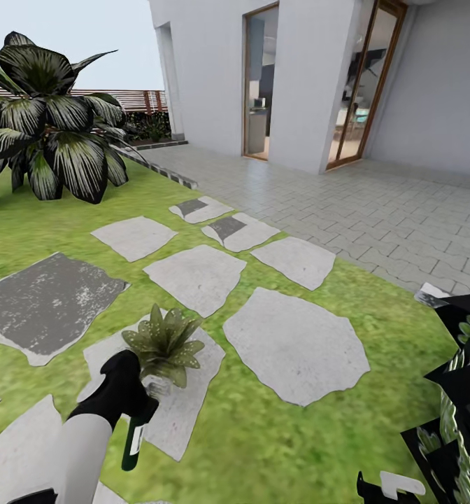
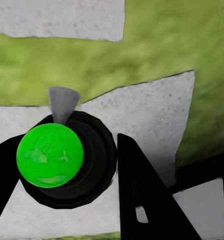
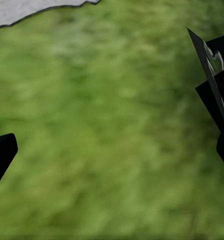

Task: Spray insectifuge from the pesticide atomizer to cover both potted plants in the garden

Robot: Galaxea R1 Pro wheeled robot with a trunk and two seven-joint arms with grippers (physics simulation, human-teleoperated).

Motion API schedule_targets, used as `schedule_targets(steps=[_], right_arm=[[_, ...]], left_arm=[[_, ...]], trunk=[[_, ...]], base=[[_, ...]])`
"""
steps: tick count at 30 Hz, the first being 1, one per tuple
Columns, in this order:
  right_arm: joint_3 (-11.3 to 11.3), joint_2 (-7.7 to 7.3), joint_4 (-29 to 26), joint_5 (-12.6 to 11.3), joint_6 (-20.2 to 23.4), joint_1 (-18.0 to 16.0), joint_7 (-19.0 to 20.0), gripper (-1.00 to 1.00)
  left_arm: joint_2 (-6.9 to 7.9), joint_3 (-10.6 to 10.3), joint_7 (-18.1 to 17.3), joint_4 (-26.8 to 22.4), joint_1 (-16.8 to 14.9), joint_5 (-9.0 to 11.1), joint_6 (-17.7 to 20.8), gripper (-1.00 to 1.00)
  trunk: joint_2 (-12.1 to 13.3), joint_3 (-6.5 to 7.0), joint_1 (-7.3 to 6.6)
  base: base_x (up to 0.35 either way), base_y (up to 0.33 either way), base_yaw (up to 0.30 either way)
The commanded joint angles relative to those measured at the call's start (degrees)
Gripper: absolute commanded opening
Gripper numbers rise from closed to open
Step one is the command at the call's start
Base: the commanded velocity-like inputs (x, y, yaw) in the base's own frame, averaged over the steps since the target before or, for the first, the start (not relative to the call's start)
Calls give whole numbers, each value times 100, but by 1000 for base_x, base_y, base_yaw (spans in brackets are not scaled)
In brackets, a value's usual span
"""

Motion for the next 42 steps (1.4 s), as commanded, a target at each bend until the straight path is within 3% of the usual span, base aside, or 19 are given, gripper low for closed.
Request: schedule_targets(steps=[1, 10, 21, 26, 32, 37, 40, 42], right_arm=[[-33, -1, 10, 62, -18, -5, -29, 100], [-33, 0, 10, 61, -15, -5, -29, 100], [-33, 0, 10, 61, -20, -5, -29, 100], [-33, -7, 2, 61, -17, -5, -29, 100], [-33, -43, -5, 61, -19, -5, -29, 100], [-33, -50, -7, 61, -18, -5, -29, 100], [-33, -56, -8, 61, -15, -5, -29, 100], [-33, -57, -8, 61, -16, -5, -29, 100]], left_arm=[[-6, 31, -60, -5, 45, -58, 20, -100], [22, 42, -64, -18, 95, -59, 21, -100], [89, 46, -52, -58, 97, -44, -12, -100], [101, 333, -41, -95, 102, -41, -52, -100], [166, 418, -34, -116, 102, 10, -254, -100], [318, 602, -33, -73, 103, 425, -1134, -100], [479, 790, -33, -1, 182, 638, -2000, -100], [545, 921, -33, 78, 385, 800, -3094, -100]], trunk=[[-2, -5, -1], [-2, -5, -1], [-2, -5, -1], [-2, -5, -1], [-2, -5, -1], [-2, -5, -1], [-2, -5, -1], [-2, -5, -1]], base=[[-2, 0, 0], [-11, 0, 0], [-295, 127, 0], [-313, 180, 0], [-312, 186, 0], [-311, 187, 0], [-312, 187, 0], [-312, 187, 0]])
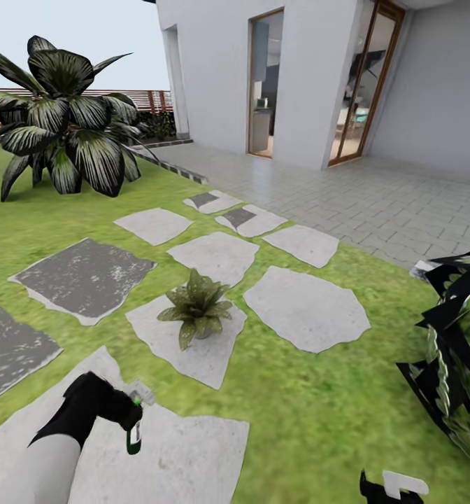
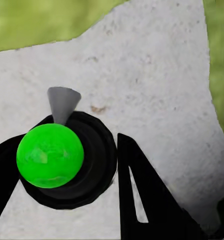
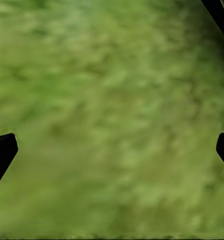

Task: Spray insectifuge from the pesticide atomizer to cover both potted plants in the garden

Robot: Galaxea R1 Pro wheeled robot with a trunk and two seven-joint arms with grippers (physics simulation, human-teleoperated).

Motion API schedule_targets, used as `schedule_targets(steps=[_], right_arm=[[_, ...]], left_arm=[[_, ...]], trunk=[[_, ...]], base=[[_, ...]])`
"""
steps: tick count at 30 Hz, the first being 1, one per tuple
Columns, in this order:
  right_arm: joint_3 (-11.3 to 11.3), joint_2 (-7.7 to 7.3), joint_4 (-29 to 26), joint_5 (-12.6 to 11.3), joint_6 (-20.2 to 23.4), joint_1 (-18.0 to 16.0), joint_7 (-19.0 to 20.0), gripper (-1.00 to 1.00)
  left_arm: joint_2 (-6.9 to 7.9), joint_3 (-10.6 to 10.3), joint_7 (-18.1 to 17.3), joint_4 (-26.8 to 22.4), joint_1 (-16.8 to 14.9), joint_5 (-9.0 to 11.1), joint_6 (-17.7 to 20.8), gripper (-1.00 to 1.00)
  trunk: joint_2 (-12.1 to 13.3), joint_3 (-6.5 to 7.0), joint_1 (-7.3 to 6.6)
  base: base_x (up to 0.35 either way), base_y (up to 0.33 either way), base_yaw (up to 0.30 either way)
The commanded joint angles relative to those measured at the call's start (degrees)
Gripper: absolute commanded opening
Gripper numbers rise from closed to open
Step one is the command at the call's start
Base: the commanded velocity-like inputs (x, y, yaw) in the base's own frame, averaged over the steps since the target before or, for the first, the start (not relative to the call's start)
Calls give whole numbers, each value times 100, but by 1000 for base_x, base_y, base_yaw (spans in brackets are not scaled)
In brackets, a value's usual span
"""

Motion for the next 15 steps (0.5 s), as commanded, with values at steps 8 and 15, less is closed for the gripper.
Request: schedule_targets(steps=[8, 15], right_arm=[[68, -6, -386, 453, -16, -5, 127, 100], [395, 38, -1509, 1836, 9, -7, 2578, 100]], left_arm=[[213, 167, -58, 751, 218, 87, -3026, -100], [162, -549, -94, 1193, 221, -2, -3331, -100]], trunk=[[-2, -4, -5], [-2, -4, -5]], base=[[-299, 177, 0], [-37, 22, 0]])
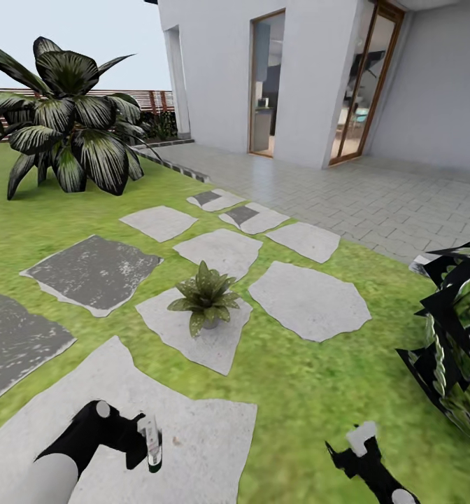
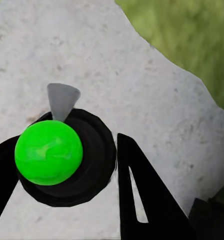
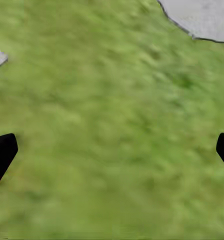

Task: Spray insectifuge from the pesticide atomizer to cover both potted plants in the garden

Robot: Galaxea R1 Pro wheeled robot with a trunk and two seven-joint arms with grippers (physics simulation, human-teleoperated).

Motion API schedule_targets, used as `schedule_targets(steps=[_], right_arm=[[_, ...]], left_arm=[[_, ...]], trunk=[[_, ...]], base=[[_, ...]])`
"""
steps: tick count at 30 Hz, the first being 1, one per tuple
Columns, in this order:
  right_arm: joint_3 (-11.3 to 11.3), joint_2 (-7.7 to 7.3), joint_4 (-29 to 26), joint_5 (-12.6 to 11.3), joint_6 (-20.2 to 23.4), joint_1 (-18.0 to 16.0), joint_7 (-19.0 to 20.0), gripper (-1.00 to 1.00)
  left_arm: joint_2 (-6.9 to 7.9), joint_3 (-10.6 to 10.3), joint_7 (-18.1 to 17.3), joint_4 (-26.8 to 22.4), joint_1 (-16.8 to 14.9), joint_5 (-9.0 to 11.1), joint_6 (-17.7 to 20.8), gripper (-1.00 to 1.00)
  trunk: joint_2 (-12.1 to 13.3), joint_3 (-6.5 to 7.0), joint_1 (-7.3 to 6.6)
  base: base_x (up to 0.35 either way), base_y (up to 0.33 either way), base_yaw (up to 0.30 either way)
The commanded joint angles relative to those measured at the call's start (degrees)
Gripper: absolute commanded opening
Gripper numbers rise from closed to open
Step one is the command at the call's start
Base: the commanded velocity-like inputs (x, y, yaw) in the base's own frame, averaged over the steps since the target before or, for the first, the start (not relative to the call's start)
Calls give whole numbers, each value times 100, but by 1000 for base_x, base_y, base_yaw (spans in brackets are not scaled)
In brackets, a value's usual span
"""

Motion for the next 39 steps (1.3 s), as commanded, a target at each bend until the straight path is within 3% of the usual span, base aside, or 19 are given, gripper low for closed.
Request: schedule_targets(steps=[1, 2, 5, 8, 10, 13, 19, 25, 31, 34, 35, 39], right_arm=[[-18, 20, -193, 178, -22, -8, 612, 100], [48, 36, -350, 307, -21, -23, 1140, 100], [376, 135, -595, 426, -5, -53, 1946, 100], [985, 362, -799, 454, 99, -62, 2204, 100], [1551, 571, -886, 455, 270, -63, 2269, 100], [1834, 774, -914, 453, 359, -64, 2366, 100], [2017, 1028, -1047, 451, 355, -64, 2604, 100], [2017, 1223, -959, 461, 349, -64, 2505, 100], [2155, 1418, -1020, 491, 356, -71, 2672, 100], [2251, 1440, -1116, 489, 357, -73, 2769, 100], [2283, 1440, -1141, 488, 357, -73, 2801, -100], [2412, 1446, -1166, 488, 357, -73, 2929, -100]], left_arm=[[-12, -203, -23, 98, -6, -46, -61, -100], [-21, -368, -40, 156, -11, -22, -70, -100], [-50, -517, -66, 207, -17, -21, -82, -100], [-102, -552, -114, 222, -17, -35, -103, -100], [-124, -561, -311, 225, -27, -43, -116, -100], [-125, -568, -521, 225, -35, -50, -120, -100], [-256, -703, -436, 354, 99, 74, -252, -100], [-447, -526, -377, 258, 231, 273, -385, -100], [-625, -545, -180, 259, 240, 280, -513, -100], [-717, -544, -81, 260, 240, 279, -607, -100], [-726, -545, -49, 260, 240, 279, -638, -100], [-745, -549, 83, 259, 240, 276, -763, -100]], trunk=[[-2, -4, -1], [-2, -4, -1], [-2, -4, -1], [-2, -4, -1], [-2, -4, -1], [-2, -4, -1], [-2, -5, -1], [-2, -5, -1], [-2, -5, -1], [-2, -5, -1], [-2, -5, -1], [-2, -5, -1]], base=[[-1, 1, 0], [0, 0, 0], [0, 0, 0], [0, 0, 0], [0, 0, 0], [0, 0, 0], [0, 0, 0], [0, 0, 0], [0, 0, 0], [0, 0, 0], [0, 0, 0], [0, 0, 0]])
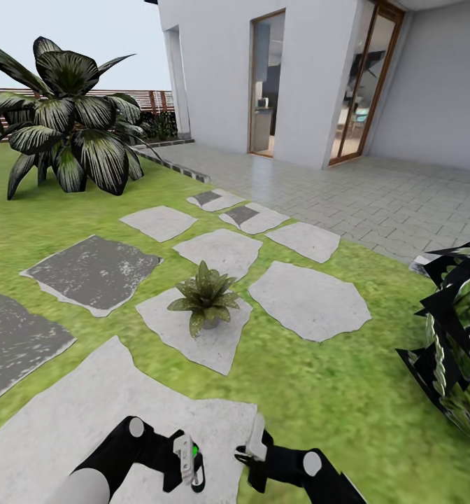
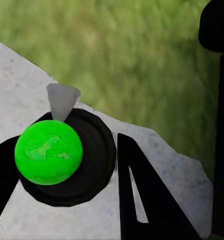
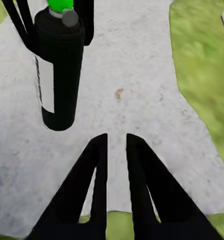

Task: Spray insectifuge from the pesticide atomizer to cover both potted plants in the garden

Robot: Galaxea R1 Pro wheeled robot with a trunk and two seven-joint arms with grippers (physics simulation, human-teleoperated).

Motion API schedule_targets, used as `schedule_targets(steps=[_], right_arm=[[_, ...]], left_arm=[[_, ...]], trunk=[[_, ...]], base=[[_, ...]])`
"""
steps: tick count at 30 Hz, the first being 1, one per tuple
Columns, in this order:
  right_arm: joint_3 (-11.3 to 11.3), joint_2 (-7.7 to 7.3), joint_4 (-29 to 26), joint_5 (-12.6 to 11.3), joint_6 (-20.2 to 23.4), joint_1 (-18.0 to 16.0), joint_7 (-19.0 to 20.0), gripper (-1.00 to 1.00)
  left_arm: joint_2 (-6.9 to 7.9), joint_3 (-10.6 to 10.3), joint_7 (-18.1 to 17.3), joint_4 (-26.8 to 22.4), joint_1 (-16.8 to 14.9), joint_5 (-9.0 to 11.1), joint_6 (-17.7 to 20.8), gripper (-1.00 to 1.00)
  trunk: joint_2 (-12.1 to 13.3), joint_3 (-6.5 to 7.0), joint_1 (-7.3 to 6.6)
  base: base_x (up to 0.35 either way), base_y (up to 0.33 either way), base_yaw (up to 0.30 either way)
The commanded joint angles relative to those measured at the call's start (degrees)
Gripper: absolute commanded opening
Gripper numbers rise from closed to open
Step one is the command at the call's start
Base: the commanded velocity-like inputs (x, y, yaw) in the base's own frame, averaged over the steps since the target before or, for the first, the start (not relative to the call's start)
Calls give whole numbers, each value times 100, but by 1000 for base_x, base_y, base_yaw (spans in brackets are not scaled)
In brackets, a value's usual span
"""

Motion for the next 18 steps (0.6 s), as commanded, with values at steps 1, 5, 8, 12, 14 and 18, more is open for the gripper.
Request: schedule_targets(steps=[1, 5, 8, 12, 14, 18], right_arm=[[-27, 9, -9, 41, -24, -2, 66, -100], [-22, 20, -66, 37, -24, -2, 222, -100], [110, 61, -83, 39, -24, -10, 224, -100], [250, 105, -87, 36, -22, -27, 219, -100], [265, 122, -93, 33, -19, -35, 217, -100], [267, 122, -94, 32, -17, -37, 215, -100]], left_arm=[[-9, 45, 12, -9, -3, -57, -75, -100], [-37, 35, 382, -12, -3, -83, -202, -100], [-41, 34, 378, -13, -3, -109, -202, -100], [-36, -12, 377, -13, -3, -127, -205, -100], [-29, -296, 384, -9, -3, -115, -196, -100], [-43, -353, 386, 141, -1, -80, -199, -100]], trunk=[[-2, -5, -1], [-2, -5, -1], [-2, -5, -1], [-2, -5, -1], [-2, -5, -1], [-2, -5, -1]], base=[[0, 0, 0], [0, 0, 0], [0, 0, 0], [0, 0, 0], [0, 0, 0], [0, 0, 0]])
